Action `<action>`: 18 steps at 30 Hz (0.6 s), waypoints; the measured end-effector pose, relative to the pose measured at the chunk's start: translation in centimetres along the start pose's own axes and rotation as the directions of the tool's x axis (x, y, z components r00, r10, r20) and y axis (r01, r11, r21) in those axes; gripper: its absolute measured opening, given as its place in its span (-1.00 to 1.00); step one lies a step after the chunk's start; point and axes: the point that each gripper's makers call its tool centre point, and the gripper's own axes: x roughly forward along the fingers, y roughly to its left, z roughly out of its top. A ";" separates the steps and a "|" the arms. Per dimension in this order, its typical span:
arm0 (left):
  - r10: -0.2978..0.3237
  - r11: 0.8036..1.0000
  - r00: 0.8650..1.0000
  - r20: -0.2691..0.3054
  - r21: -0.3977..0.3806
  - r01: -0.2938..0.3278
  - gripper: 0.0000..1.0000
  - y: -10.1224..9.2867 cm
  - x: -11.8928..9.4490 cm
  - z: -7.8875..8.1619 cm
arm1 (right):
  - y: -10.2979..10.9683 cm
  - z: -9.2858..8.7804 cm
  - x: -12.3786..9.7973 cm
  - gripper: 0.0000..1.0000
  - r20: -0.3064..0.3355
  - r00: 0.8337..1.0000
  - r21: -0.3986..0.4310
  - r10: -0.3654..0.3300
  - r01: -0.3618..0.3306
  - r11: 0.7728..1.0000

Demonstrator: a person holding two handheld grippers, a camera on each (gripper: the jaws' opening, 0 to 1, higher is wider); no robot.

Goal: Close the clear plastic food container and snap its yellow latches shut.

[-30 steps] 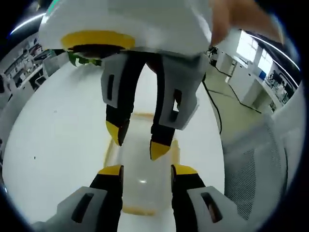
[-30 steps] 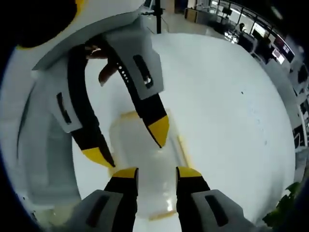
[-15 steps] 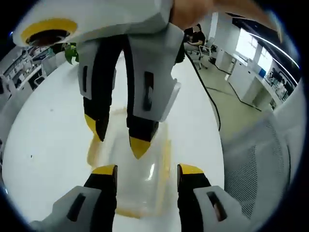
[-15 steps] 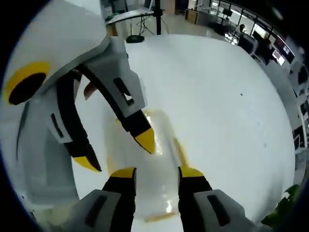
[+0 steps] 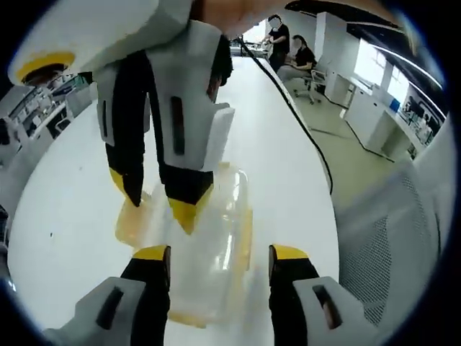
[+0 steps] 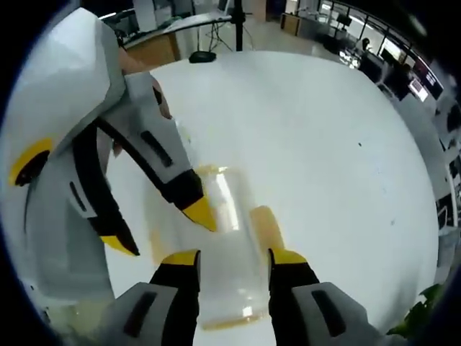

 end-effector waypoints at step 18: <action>0.092 0.995 0.996 0.008 0.040 -0.092 0.04 0.5 0.4 -0.3 | -1.0 0.4 1.2 -0.24 -0.032 0.998 -0.040 0.051 -0.052 0.998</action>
